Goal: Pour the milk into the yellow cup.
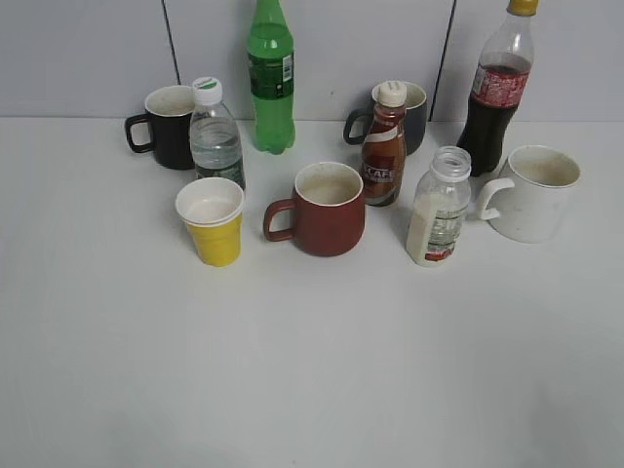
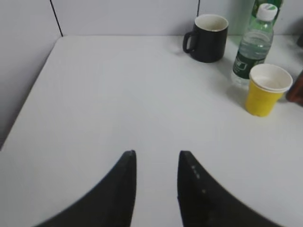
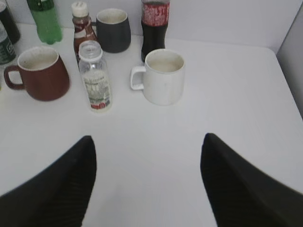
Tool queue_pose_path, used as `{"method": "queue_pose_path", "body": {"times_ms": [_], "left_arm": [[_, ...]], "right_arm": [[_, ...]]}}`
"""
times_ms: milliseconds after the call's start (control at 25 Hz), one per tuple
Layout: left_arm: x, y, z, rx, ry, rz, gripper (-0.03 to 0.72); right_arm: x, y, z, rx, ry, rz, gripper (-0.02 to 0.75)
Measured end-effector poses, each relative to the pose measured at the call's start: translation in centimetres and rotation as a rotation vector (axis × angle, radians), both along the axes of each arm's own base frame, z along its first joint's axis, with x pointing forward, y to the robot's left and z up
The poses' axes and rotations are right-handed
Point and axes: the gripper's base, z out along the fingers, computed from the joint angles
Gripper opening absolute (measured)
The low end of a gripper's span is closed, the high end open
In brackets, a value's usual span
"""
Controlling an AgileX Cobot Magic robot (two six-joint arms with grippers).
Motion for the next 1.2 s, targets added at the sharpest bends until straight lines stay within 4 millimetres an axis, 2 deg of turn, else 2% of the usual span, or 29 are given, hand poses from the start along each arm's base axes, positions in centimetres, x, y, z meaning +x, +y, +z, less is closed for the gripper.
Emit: {"method": "queue_pose_path", "body": {"times_ms": [160,360,400,440,480,680,720,760,800,960,1000,1040,1120,1160,1200], "left_arm": [[2.4,0.0,2.3,0.056,-0.18,0.005,0.232],[6.6,-0.7,4.6,0.083,-0.341,-0.037,0.232],[7.5,-0.8,4.8,0.084,-0.348,-0.045,0.232],[7.5,-0.8,4.8,0.084,-0.348,-0.045,0.232],[9.9,-1.2,4.8,0.076,-0.341,-0.064,0.232],[16.0,-2.1,3.0,0.0,-0.265,-0.085,0.235],[16.0,-2.1,3.0,0.0,-0.265,-0.085,0.235],[16.1,-2.1,3.9,-0.007,-0.361,-0.093,0.249],[20.9,-2.5,-0.4,-0.054,-0.148,-0.073,0.261],[24.1,-3.2,-3.5,-0.065,-0.092,-0.084,0.302],[25.6,-3.9,-5.3,-0.061,-0.07,-0.109,0.318],[26.4,-4.5,-6.3,-0.059,-0.077,-0.132,0.325],[27.5,-5.7,-8.2,-0.041,-0.07,-0.189,0.33],[27.6,-6.0,-8.5,-0.035,-0.07,-0.205,0.331],[28.3,-7.0,-9.9,-0.002,-0.081,-0.281,0.335]], "right_arm": [[2.8,0.2,1.0,0.029,-0.025,-0.005,0.515],[6.6,0.5,1.5,0.054,-0.019,-0.003,0.515],[7.3,0.6,1.6,0.059,-0.028,0.0,0.515],[8.1,0.7,1.5,0.065,-0.023,0.005,0.515],[8.8,0.8,1.5,0.077,-0.026,0.009,0.515],[12.9,2.0,0.6,0.084,-0.007,0.049,0.515],[13.7,2.3,0.4,0.077,-0.008,0.056,0.515],[14.8,2.6,-0.1,0.072,-0.002,0.062,0.515],[15.9,3.0,-0.7,0.067,0.013,0.066,0.515],[19.3,4.2,-2.3,0.067,-0.021,0.068,0.515],[20.0,4.5,-2.7,0.072,-0.038,0.067,0.515],[20.9,5.0,-3.5,0.073,-0.038,0.067,0.515],[22.2,5.9,-4.6,0.077,-0.054,0.076,0.515],[22.6,6.3,-5.1,0.075,-0.056,0.083,0.515],[23.2,6.9,-6.0,0.07,-0.053,0.095,0.515]]}}
